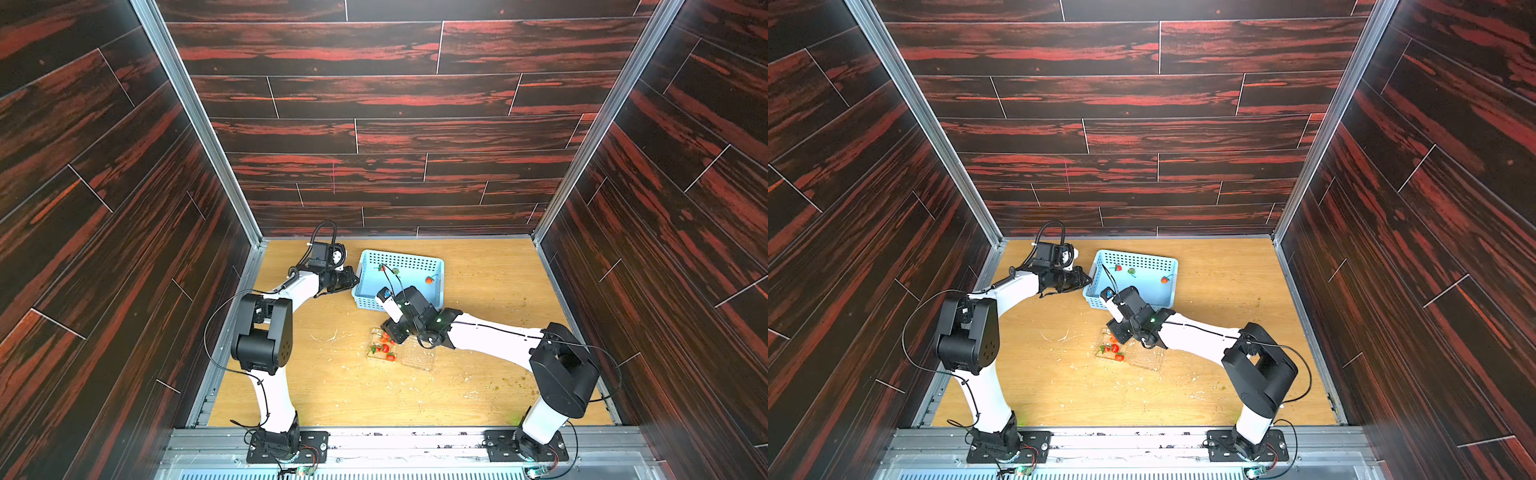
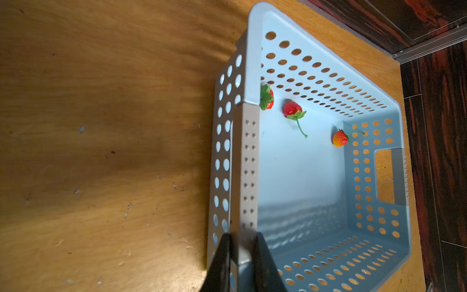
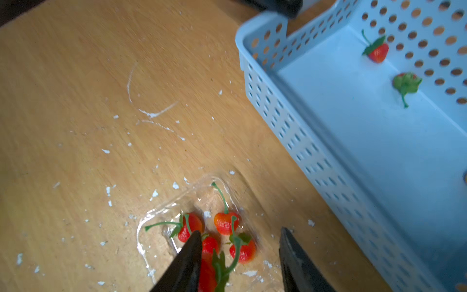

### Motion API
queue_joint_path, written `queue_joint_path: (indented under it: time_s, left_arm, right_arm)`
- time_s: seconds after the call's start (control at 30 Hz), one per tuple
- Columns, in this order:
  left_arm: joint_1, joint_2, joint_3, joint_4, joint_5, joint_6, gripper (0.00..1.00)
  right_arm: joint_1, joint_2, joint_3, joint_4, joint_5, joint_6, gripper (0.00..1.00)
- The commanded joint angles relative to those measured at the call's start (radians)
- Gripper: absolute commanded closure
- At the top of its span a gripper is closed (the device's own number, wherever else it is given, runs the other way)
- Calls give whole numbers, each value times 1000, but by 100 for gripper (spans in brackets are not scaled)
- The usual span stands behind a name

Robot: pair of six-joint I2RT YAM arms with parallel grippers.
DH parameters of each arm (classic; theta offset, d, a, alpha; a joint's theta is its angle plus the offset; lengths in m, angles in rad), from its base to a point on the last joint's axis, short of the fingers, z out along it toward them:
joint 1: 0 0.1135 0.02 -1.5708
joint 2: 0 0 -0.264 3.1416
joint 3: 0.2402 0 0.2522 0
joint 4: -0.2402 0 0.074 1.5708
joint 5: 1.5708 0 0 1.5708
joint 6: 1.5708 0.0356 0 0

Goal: Pack strawberries into containers
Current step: Adjust the packing box at the center of the board.

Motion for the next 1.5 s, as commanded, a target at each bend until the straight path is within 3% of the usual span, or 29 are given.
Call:
queue_joint_path:
  time_s: [0.0, 0.13, 0.23, 0.43, 0.67, 1.47]
  left_arm:
    - [-4, -35, -6, 10, 22, 6, 90]
    - [-4, -32, -4, 10, 24, 5, 90]
    - [-5, -32, -6, 13, 24, 3, 90]
    - [-4, -35, -10, 12, 23, 5, 90]
    - [-5, -35, -9, 11, 21, 6, 90]
    - [-4, -35, -26, 24, 23, 2, 90]
  right_arm:
    - [-8, 42, -46, 12, 23, 39, 48]
    - [-7, 87, -37, -13, 21, 42, 48]
    - [-37, 67, -69, 34, -81, 78, 48]
    - [-45, 104, -55, 34, -1, 83, 48]
    - [-45, 60, -70, 72, -17, 77, 48]
    - [-67, 46, -104, 45, 171, 50, 49]
